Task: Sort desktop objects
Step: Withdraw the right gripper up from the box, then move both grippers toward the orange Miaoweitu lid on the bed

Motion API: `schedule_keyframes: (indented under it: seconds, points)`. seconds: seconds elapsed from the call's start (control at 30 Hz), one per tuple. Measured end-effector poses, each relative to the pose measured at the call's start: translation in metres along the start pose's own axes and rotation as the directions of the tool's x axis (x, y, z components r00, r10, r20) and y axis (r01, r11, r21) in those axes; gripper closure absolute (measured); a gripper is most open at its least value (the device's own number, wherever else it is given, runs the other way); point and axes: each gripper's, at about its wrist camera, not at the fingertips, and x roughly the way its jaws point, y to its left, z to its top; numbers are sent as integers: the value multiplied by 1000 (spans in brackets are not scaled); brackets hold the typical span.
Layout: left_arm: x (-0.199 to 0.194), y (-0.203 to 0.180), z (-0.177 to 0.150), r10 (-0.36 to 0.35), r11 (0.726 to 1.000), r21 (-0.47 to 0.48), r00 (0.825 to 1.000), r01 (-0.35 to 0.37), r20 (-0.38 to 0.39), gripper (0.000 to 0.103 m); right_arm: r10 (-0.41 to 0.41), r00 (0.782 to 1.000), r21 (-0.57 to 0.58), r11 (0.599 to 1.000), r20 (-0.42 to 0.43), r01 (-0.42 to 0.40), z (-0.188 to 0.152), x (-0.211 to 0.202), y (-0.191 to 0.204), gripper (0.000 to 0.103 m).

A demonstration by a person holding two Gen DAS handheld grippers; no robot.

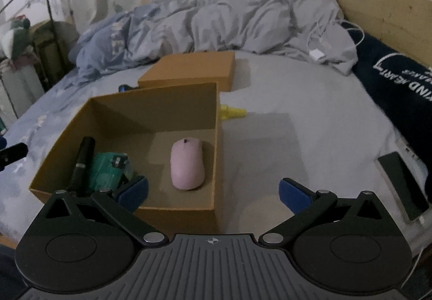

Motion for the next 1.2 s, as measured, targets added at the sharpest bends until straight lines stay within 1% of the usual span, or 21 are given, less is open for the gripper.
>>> schedule_keyframes:
  seconds: [0.23,0.33,0.43,0.5,0.67,0.77,0.83,0.93,1.07,1.2]
  points:
    - [6,-2,-6,-12,1000,-6,1000,12,-9,0,5,1000,7,1000,-24,-5,-5,9,1,0]
    - [9,-2,-9,-25,1000,-17,1000,24,-18,0,16,999,37,999,-41,-15,-6,13,-1,0]
    - [10,-2,-13,-31,999,-13,999,31,-25,0,51,997,82,996,-61,-46,-6,15,-5,0]
    - [9,-3,-14,-33,999,-12,999,32,-28,0,58,996,92,994,-68,-52,-6,16,-4,0]
    - [3,-2,-15,-51,999,-14,999,51,0,0,53,995,82,996,-80,-47,-8,19,1,0]
    - [-1,-3,-16,-55,998,-10,998,55,17,0,60,993,98,994,-98,-50,-8,23,4,0]
    - [-2,-4,-16,-56,998,-10,998,56,11,0,64,993,114,992,-101,-52,-7,25,6,0]
    - [-7,-7,-14,-54,999,2,998,54,12,0,77,992,128,990,-103,-63,-3,24,12,0]
    - [-11,-9,-7,-64,998,-1,998,64,-14,0,91,989,142,987,-113,-75,8,21,17,0]
    - [-15,-7,7,-78,997,-10,996,78,-29,0,96,991,98,991,-93,-87,31,13,25,0]
